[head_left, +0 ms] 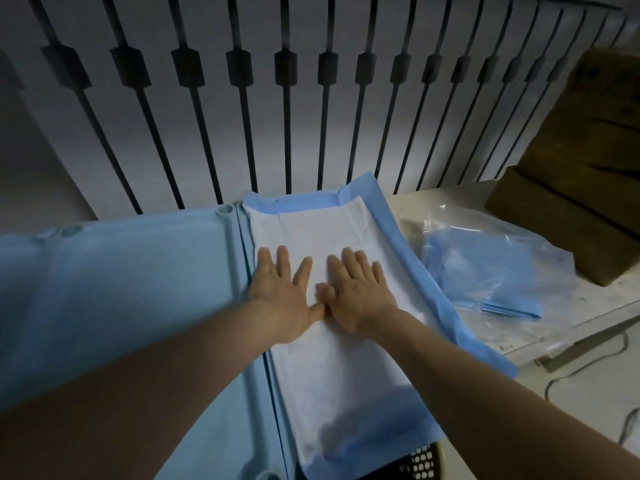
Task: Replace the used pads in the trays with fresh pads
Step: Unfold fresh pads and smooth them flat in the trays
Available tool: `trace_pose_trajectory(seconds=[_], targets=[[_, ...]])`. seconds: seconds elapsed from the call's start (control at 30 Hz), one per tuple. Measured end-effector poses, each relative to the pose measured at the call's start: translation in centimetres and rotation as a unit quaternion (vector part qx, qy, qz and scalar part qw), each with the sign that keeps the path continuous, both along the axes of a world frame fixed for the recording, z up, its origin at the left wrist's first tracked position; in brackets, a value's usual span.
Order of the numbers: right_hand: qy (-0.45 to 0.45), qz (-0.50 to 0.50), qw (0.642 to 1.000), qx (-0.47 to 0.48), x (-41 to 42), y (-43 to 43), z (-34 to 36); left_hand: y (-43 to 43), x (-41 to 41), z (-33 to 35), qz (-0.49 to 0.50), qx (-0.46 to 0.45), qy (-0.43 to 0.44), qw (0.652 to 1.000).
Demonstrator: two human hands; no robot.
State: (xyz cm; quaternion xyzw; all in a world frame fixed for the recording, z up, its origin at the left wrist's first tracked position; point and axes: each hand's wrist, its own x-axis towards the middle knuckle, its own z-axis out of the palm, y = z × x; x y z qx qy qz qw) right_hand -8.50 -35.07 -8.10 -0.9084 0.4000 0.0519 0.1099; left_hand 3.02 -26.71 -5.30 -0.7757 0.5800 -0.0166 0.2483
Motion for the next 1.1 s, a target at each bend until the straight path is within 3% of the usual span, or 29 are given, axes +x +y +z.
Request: trace_pose_trajectory(seconds=[0.23, 0.87, 1.1], targets=[[-0.035, -0.067, 0.997, -0.029, 2.0, -5.9, -0.6, -0.3, 0.6, -0.8, 0.008, -0.009, 0.027, 1.000], [0.003, -0.017, 0.998, -0.059, 5.4, -10.4, 0.1, -0.5, 0.6, -0.9, 0.017, 0.005, 0.027, 0.999], [-0.042, -0.019, 0.998, -0.043, 3.5, -8.2, -0.5, -0.4, 0.3, -0.5, 0.011, 0.009, 0.019, 1.000]])
